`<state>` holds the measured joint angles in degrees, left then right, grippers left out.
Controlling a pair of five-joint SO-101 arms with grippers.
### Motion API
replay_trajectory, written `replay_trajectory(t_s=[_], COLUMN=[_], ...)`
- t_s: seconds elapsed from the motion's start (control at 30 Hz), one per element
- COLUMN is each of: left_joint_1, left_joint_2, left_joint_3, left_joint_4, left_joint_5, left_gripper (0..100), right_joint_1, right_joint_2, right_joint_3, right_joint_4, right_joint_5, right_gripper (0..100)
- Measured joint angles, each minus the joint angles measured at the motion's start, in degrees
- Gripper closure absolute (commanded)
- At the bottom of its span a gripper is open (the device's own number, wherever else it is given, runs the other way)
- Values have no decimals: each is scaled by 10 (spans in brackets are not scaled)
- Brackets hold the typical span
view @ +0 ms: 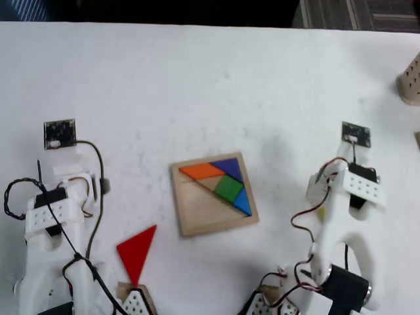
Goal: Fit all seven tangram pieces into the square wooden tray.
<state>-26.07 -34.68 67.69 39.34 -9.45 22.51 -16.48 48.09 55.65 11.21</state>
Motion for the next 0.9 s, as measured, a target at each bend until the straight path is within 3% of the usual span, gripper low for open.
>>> replay_trajectory(t_s=[0.9], left_joint_1=[0], left_joint_2=[0], left_joint_3=[0], left_joint_4=[0], left_joint_5=[0], left_gripper=[846], right_joint_1=[149], right_joint_2=[0], right_joint_3=[4], right_joint_4=[-61], right_joint_5=[60], right_gripper=[851])
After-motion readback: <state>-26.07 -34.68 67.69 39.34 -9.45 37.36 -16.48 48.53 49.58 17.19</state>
